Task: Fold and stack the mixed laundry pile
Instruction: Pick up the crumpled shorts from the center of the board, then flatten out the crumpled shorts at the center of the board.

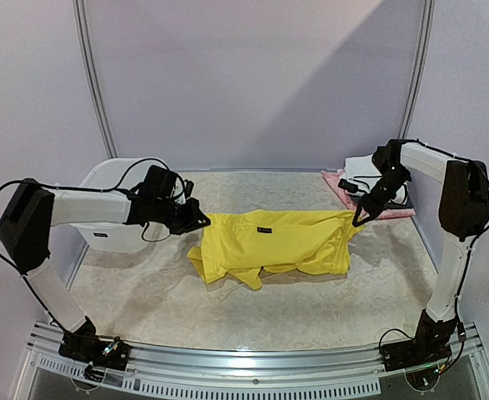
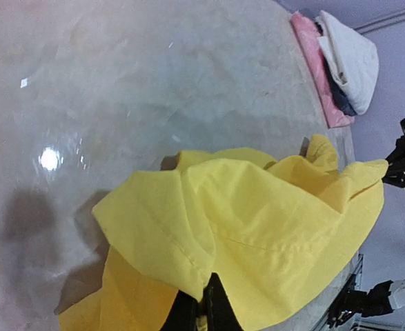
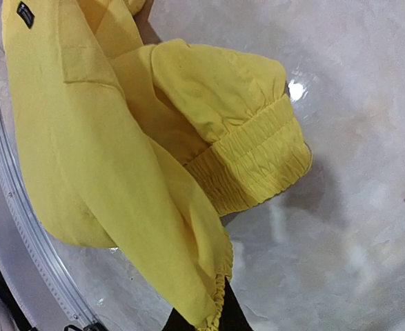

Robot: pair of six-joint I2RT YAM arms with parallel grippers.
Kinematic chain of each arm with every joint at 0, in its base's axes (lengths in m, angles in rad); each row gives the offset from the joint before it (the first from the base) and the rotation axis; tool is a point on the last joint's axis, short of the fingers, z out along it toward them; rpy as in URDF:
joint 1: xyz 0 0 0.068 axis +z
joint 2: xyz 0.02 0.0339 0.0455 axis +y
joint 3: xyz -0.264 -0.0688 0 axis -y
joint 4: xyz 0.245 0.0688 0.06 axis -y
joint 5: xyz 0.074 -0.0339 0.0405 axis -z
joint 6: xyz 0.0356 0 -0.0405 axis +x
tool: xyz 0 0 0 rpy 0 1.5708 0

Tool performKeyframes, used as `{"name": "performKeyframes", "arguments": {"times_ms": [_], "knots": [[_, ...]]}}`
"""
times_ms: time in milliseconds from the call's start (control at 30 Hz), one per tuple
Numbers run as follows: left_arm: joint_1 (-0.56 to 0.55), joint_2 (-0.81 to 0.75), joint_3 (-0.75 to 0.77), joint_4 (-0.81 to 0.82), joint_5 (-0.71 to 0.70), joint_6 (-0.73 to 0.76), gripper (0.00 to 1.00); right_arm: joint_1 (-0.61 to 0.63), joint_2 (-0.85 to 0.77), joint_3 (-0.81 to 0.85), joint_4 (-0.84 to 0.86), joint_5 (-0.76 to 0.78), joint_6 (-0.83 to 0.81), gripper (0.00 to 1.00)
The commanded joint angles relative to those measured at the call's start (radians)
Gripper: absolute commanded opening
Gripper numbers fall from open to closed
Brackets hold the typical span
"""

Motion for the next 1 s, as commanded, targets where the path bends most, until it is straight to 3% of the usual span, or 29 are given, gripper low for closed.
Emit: {"name": "performKeyframes", "arguments": {"times_ms": [0,133,433,967], "knots": [[0.002,-0.123,0.199,-0.275,-0.097,0.250,0.00,-0.027,-0.112,0.162,0.016,0.034,0.050,0.00],[0.002,-0.221,0.337,-0.444,-0.234,0.409,0.00,-0.035,-0.168,0.318,0.027,0.107,0.087,0.00],[0.002,-0.445,0.466,-0.521,-0.404,0.603,0.00,-0.034,-0.259,0.646,0.024,0.213,0.115,0.00],[-0.056,-0.776,0.610,-0.590,-0.326,0.660,0.00,0.046,-0.646,0.666,-0.097,0.003,0.022,0.00]]}}
